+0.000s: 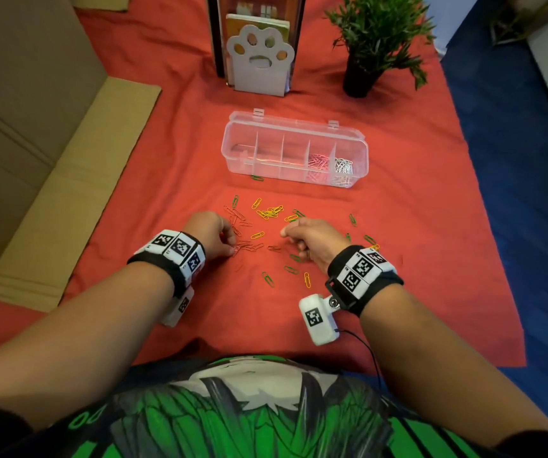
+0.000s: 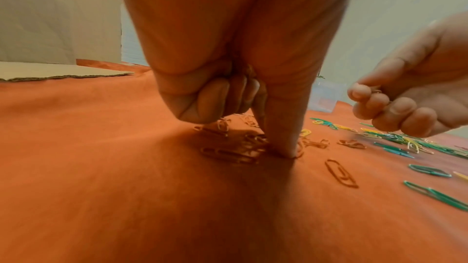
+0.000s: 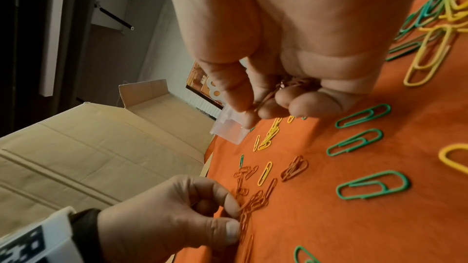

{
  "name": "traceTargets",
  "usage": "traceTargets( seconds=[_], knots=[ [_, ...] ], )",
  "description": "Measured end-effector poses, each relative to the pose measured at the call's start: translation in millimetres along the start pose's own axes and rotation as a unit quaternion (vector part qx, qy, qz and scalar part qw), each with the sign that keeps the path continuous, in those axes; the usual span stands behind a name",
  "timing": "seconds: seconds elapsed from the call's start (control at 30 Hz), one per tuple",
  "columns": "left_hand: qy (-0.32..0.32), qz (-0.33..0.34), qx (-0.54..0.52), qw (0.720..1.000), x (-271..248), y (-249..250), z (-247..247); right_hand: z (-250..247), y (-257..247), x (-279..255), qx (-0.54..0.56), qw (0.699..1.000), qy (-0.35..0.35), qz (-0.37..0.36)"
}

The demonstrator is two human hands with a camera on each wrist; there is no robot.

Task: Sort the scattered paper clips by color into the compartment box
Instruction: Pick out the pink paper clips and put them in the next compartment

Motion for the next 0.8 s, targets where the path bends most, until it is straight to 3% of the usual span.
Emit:
traceTargets(
  seconds=[0.23,0.53,0.63,0.7,0.73,0.8],
  knots=[
    [-0.016,0.002,-0.041,0.999,8.3,5.0,-0.8,-13.8,-0.6,-0.4,0.033,0.999,0.026,0.001],
    [0.005,0.034,0.072,0.997,6.6,14.4,8.3,-27.9,-6.1,3.8,0.032,0.998,0.058,0.005],
    [-0.033,-0.008,-0.046,0.998,12.7,5.1,7.7,-28.0,-9.5,6.7,0.03,0.997,0.064,0.006],
    [-0.092,-0.049,-0.22,0.97,13.5,3.6,5.4,-29.2,-16.2,8.0,0.061,0.996,0.072,-0.003],
    [-0.128,-0.068,-0.319,0.937,11.5,5.0,3.6,-30.3,-20.5,8.2,0.086,0.993,0.077,-0.009],
    [-0.227,-0.096,-0.506,0.826,3.8,15.1,1.5,-32.8,-31.4,8.7,0.149,0.985,0.085,-0.025]
  ],
)
Point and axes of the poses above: each hand's wrist, its own x-axis towards the middle knuckle, its own z-axis out of the palm, y = z × x, the point moved 10 cm from there along x, towards the middle knuckle, and after that the axes turned 15 degrees about -z, right-handed, at the moved point
